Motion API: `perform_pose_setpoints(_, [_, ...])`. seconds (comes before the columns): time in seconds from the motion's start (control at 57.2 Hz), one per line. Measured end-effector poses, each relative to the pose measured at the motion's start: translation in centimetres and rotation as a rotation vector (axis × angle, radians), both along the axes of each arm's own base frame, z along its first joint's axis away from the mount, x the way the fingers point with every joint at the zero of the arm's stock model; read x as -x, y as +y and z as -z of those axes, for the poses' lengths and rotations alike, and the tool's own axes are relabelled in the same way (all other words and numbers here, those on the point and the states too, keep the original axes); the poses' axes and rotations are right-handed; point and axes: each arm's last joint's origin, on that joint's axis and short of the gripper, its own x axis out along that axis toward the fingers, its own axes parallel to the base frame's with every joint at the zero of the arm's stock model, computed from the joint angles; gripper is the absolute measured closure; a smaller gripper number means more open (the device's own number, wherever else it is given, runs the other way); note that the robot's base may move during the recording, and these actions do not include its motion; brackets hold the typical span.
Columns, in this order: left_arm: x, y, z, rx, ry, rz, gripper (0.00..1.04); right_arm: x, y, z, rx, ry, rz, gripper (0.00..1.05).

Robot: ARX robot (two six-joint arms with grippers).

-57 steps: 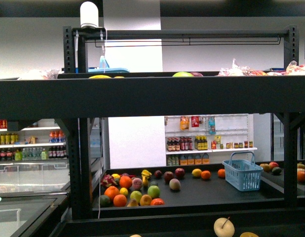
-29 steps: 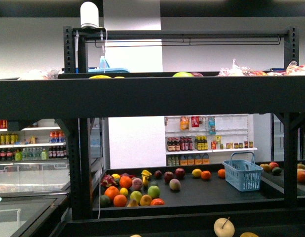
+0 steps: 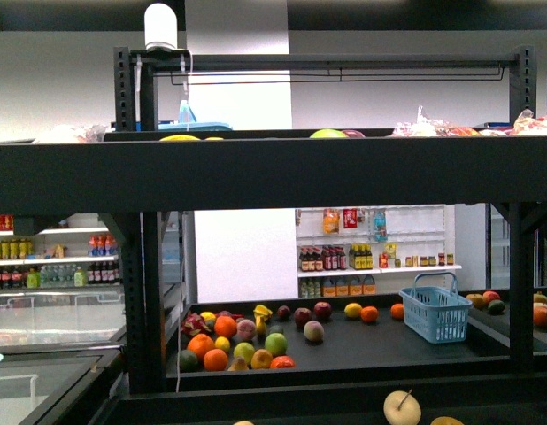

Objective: Pick lemon from shelf

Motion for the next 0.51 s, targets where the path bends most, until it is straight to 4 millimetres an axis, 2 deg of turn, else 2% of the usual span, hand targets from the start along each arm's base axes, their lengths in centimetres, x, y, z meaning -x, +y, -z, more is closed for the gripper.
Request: perform_pose_setpoints(0.507, [0.00, 0.00, 0.00, 0.000, 0.000, 0.000, 0.08, 0.00, 0.00, 0.00, 0.000, 0.000, 0.000, 0.07])
